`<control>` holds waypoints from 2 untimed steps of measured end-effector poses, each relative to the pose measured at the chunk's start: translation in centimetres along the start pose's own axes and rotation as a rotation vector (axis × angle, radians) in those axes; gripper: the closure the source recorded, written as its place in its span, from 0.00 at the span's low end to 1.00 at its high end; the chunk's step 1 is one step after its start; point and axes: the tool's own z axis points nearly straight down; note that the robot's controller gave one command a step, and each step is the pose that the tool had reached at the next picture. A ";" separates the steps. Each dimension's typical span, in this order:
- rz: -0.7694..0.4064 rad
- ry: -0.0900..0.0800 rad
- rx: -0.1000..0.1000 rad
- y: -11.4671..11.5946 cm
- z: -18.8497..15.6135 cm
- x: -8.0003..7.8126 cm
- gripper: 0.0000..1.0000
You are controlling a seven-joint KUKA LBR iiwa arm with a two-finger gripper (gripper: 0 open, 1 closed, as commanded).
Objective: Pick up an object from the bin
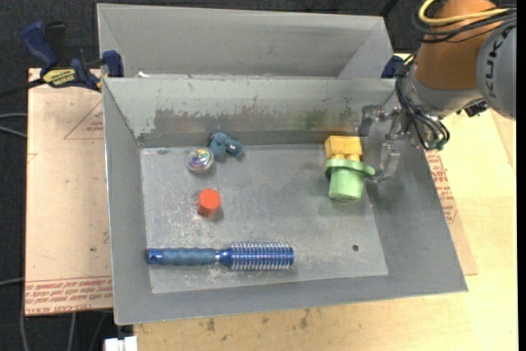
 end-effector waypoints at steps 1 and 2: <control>-0.351 0.003 -0.003 1.3 4.0 2.9 0.00; -0.538 -0.002 -0.001 3.0 6.2 2.8 0.00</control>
Offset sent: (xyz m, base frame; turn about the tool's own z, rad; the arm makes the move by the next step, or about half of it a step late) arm -0.0287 0.0118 -0.0389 -0.3522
